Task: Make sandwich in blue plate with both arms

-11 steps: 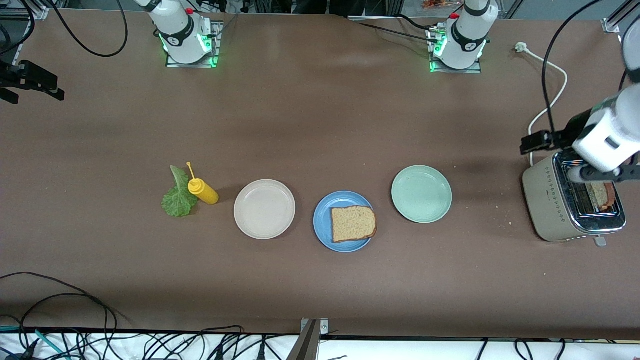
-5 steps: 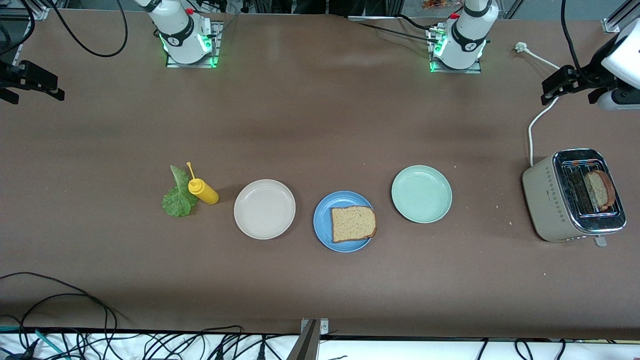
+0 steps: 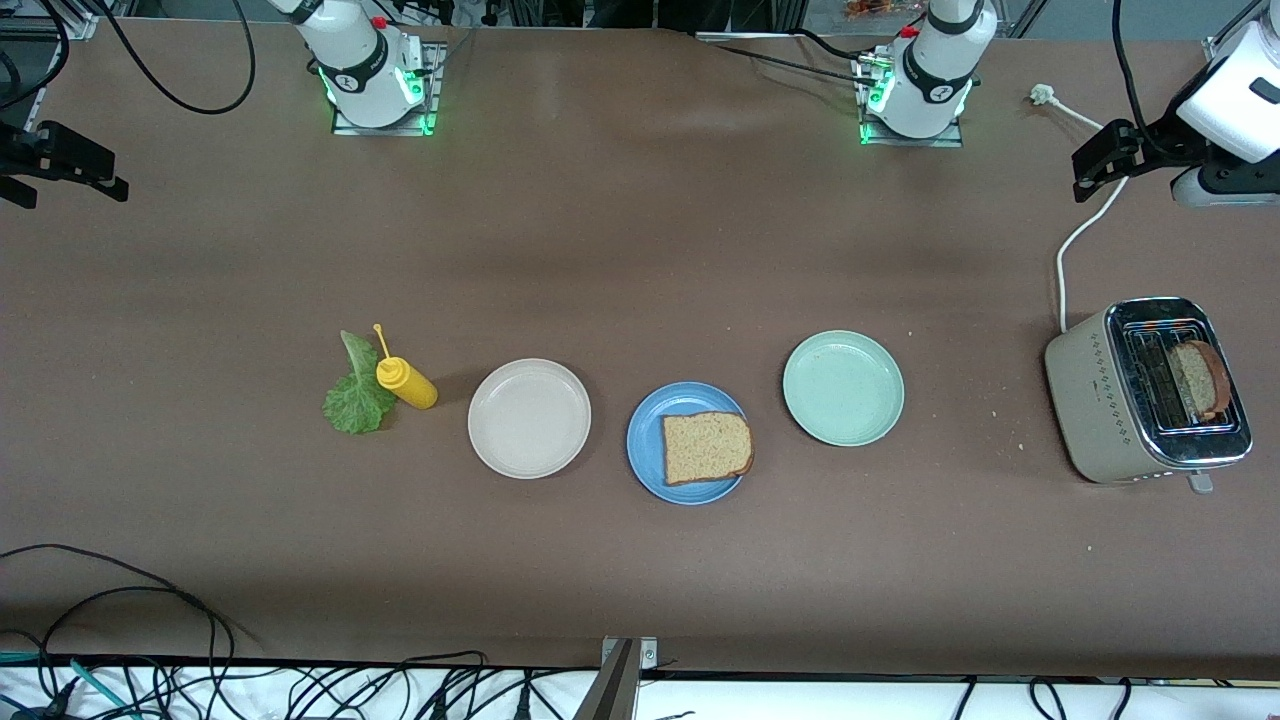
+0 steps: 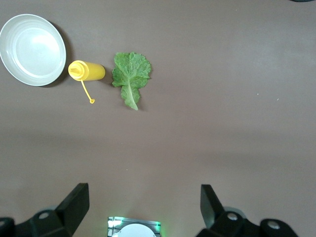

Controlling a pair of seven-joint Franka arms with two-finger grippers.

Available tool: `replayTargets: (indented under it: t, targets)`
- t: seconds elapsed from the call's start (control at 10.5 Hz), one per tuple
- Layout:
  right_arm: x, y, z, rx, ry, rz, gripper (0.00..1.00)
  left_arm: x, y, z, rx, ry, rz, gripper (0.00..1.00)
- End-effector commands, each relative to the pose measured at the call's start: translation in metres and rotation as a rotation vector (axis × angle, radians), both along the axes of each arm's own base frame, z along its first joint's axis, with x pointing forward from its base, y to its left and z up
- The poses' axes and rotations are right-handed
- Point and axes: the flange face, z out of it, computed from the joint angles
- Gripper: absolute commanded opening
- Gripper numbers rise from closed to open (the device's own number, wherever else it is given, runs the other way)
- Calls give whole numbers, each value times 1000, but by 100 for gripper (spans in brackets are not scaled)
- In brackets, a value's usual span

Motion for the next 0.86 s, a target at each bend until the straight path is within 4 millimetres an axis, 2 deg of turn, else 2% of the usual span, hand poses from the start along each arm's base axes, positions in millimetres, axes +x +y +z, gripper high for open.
replayTargets:
  t: [0.0, 0.1, 0.19, 0.29, 0.48, 0.57, 0.67, 0.76]
  targets:
    - [8, -6, -5, 11, -5, -16, 100, 3, 4, 0, 25, -10, -13, 100]
    - [13, -6, -12, 6, -1, -16, 100, 3, 8, 1, 27, -13, -7, 100]
    - [26, -6, -33, 9, 23, -19, 100, 4, 10, 4, 28, -23, -4, 100]
    - [34, -6, -45, 12, 32, -23, 100, 4, 10, 7, 27, -29, 5, 100]
    - [50, -7, -60, 7, 5, -25, 100, 3, 12, 12, 27, -29, 11, 100]
    - [65, -10, -87, 7, 20, -27, 100, 2, 13, 18, 26, -41, 13, 100]
    - [70, -11, -97, 10, 24, -32, 100, 2, 15, 20, 25, -45, 16, 100]
    - [83, -9, -123, 11, 41, -29, 100, 2, 14, 21, 22, -47, 16, 100]
